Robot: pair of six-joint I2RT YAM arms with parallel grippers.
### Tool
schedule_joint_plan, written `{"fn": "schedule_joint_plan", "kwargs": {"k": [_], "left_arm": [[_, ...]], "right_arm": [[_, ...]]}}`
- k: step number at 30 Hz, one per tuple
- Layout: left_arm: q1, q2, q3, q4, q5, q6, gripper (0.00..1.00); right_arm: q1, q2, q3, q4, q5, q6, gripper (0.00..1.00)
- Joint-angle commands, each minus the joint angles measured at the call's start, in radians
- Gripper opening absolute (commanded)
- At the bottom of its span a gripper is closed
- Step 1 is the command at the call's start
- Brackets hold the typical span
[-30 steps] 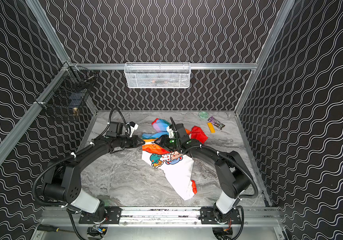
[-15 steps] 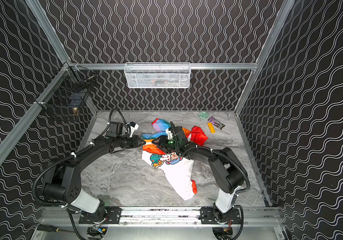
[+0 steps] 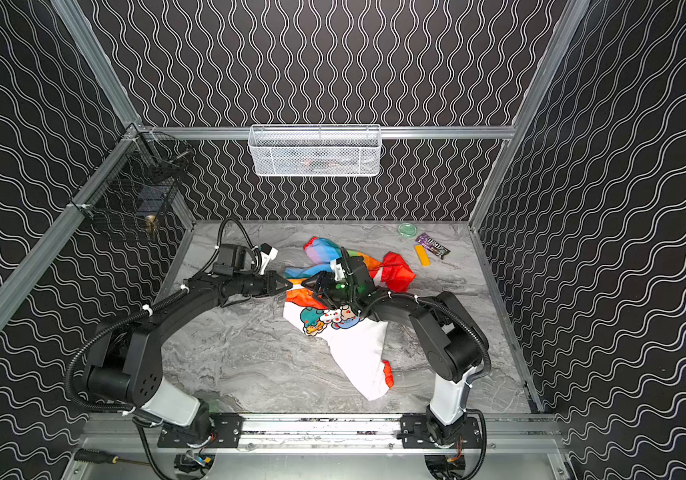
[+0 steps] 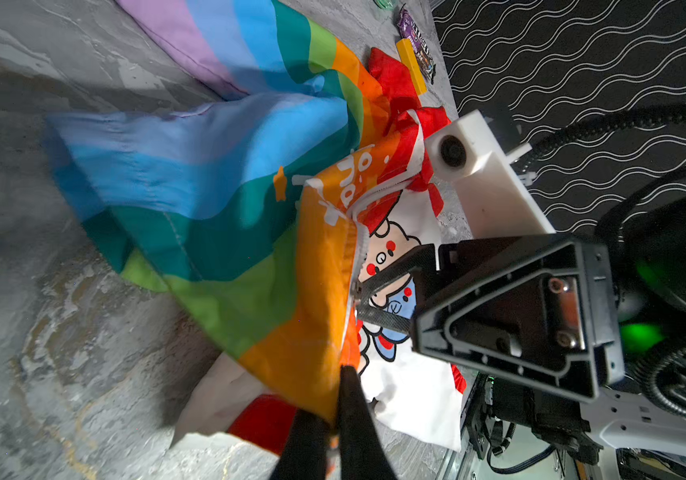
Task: Zip up the jacket
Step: 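Grasp the silver ring pull with the right gripper near the left gripper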
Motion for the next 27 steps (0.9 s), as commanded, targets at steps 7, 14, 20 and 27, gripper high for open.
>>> {"fn": "schedule_joint_plan", "kwargs": {"k": [7, 14, 20, 27], "left_arm": [[0.001, 0.001, -0.006, 0.05, 0.049, -0.027, 0.0], [0.001, -0.005, -0.014, 0.055, 0.058, -0.034, 0.0], [0.001, -0.007, -0.018, 0.051, 0.058, -0.034, 0.0], [0.001, -0.012, -0.016, 0.037, 0.057, -0.026, 0.0]], "right_arm": [[-0.001, 0.034, -0.057, 0.2, -0.034, 0.105, 0.7], [-0.003, 0.055, -0.086, 0.332, -0.038, 0.146, 0.71], [-0.006, 0.068, -0.1, 0.434, -0.046, 0.173, 0.72], [-0.007, 0.11, -0.134, 0.559, -0.053, 0.223, 0.71]]}}
